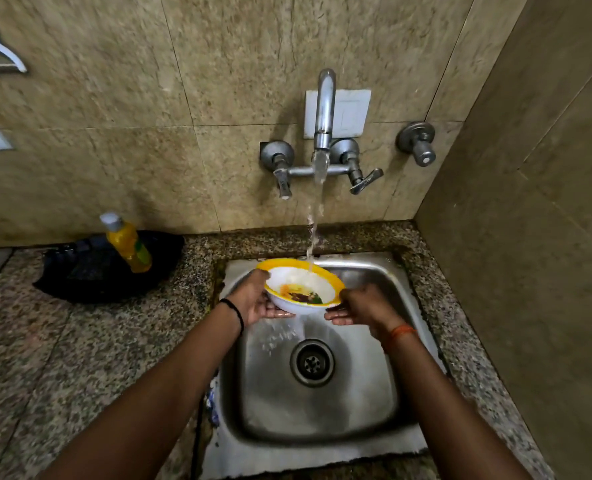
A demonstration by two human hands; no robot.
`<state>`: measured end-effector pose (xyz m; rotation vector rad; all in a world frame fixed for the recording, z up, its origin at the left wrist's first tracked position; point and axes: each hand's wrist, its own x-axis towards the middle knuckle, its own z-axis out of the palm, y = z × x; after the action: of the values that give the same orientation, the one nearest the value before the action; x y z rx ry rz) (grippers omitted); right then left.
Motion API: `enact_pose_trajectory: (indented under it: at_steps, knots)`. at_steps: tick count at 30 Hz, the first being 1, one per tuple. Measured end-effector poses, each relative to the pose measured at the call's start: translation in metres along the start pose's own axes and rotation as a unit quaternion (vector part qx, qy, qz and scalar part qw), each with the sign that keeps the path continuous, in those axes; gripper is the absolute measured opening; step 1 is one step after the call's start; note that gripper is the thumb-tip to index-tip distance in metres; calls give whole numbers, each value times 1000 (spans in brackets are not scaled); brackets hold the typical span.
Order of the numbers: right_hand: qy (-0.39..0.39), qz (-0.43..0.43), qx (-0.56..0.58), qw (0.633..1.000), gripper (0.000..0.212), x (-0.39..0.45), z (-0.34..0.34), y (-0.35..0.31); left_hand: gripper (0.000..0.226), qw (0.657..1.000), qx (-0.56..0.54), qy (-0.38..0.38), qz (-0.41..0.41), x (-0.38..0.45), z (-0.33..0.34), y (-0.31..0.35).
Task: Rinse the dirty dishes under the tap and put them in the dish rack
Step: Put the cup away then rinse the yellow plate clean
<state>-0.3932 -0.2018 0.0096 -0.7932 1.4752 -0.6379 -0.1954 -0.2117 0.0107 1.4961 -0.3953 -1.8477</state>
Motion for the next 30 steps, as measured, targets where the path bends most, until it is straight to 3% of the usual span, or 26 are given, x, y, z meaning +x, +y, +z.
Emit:
enact_pose_trajectory:
  at_steps: [4,9,11,12,14,16,19,22,26,30]
  knots:
    - [-42,1,109,993,15,8,9,22,22,980,124,60,146,-7,5,15]
    - [-5,-21,136,990,18,9,13,15,23,914,204,27,348,-6,11,9]
    - [76,-66,96,990,17,11,7,4,27,858,318,23,402,0,16,11]
    - [130,-98,70,984,16,12,4,-3,30,815,393,17,425,3,19,13]
    - [210,-159,35,964,40,16,-5,-22,38,710,534,0,459,8,32,22]
    - [227,-215,33,949,51,16,-13,-50,40,612,643,-8,461,10,49,33]
    - [207,-262,31,942,56,17,-17,-95,37,525,739,-1,424,9,74,55]
    - [235,-241,-38,941,55,31,-15,-130,36,496,782,-2,378,6,93,75]
    - [263,-214,-56,939,29,54,-12,-151,28,457,831,3,317,1,105,88]
    - [231,-220,-26,947,35,89,-20,-144,26,451,833,28,318,-1,101,90]
